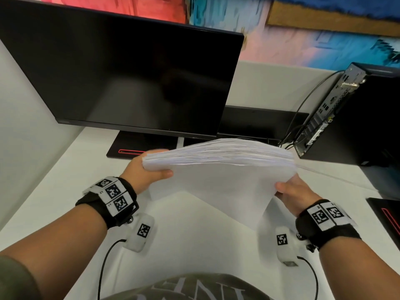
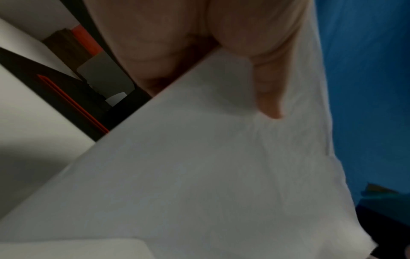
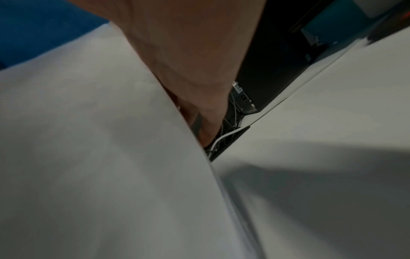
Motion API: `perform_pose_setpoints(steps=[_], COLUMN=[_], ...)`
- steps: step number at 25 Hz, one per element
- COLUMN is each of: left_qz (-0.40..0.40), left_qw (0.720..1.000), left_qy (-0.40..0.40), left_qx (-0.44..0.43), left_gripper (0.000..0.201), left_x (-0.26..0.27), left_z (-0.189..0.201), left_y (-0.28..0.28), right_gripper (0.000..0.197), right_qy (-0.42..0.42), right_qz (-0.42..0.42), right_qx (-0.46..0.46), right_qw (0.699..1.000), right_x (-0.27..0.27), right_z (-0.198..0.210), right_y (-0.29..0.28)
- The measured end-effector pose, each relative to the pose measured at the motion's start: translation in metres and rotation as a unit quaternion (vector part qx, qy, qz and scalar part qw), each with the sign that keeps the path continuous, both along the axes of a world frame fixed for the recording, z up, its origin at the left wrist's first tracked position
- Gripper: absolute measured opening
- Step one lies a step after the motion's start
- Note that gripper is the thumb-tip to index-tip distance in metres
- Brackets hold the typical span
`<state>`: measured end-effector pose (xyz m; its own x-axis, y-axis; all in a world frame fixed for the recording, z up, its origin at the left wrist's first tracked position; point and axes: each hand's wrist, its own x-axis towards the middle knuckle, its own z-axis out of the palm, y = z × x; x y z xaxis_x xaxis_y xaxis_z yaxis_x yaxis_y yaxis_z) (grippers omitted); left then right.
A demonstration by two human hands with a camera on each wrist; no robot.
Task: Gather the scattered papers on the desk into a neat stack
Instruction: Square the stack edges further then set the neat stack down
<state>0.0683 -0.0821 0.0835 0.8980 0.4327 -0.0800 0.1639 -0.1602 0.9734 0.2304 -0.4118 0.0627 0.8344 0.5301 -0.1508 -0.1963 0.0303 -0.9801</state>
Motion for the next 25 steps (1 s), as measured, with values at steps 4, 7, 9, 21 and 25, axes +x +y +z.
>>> perform_pose_setpoints(steps=[4, 7, 9, 21, 25], left_qz=[0.034, 0.020, -0.004, 0.084, 0.094], left_qw=[0.999, 1.000, 0.999, 0.986, 0.972], left_qy=[-0.004, -0.019, -0.046, -0.138, -0.214], left_qx=[0.014, -0.005, 0.029, 0.028, -0.013], left_gripper=[0.028, 0.029, 0.034, 0.017, 0.035], left_x=[0.003, -0.002, -0.008, -0.016, -0.020], left_z=[0.003, 0.013, 0.021, 0.033, 0.036], left_y=[-0.006, 0.003, 0.010, -0.050, -0.056], right_gripper=[0.101, 0.078, 0.057, 0.023, 0.030], right_qy=[-0.031, -0.026, -0.062, -0.074, -0.153], right_qz=[-0.116, -0.157, -0.141, -0.253, -0.260], right_qx=[-0.081, -0.045, -0.006, 0.001, -0.006], right_qw=[0.989, 0.986, 0.988, 0.965, 0.953], right_x=[-0.012, -0.020, -0.029, -0.088, -0.088], right_z=[-0.006, 0.002, 0.016, 0.026, 0.032], right_y=[0.006, 0.004, 0.001, 0.048, 0.046])
